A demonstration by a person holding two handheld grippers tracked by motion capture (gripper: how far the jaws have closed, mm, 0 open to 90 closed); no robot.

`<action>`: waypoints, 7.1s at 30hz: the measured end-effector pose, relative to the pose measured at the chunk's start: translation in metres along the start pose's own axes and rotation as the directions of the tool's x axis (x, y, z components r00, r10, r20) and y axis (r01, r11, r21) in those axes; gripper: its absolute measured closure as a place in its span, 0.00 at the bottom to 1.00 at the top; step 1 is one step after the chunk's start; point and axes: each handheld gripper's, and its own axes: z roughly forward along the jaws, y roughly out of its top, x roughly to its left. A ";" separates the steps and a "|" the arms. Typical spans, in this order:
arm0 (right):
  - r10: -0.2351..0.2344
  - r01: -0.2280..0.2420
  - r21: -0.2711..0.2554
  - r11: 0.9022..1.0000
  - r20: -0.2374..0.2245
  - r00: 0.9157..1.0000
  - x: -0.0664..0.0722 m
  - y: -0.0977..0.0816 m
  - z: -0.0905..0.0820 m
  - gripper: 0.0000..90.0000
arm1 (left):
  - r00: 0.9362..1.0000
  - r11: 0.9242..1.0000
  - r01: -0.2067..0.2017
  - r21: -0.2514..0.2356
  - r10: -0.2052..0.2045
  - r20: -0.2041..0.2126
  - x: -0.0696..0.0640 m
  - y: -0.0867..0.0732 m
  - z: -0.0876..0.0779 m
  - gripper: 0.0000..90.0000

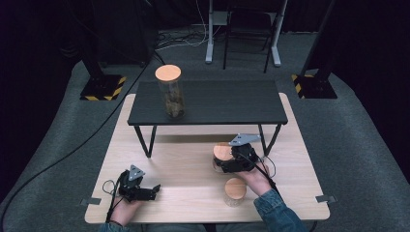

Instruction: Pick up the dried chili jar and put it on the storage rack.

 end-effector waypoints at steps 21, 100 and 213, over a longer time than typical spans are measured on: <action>-0.008 0.009 -0.049 0.999 0.016 1.000 0.008 0.016 -0.034 0.28 | 1.000 1.000 0.000 0.000 0.000 0.000 0.000 0.000 0.000 0.01; -0.008 0.012 -0.081 0.997 0.054 0.998 0.014 0.090 -0.090 0.28 | 1.000 1.000 0.000 0.001 0.000 0.000 0.000 0.000 0.000 0.01; 0.099 -0.072 -0.178 0.982 0.149 0.984 -0.033 0.107 -0.075 0.04 | 1.000 1.000 -0.004 0.001 0.004 0.004 0.000 0.000 0.000 0.01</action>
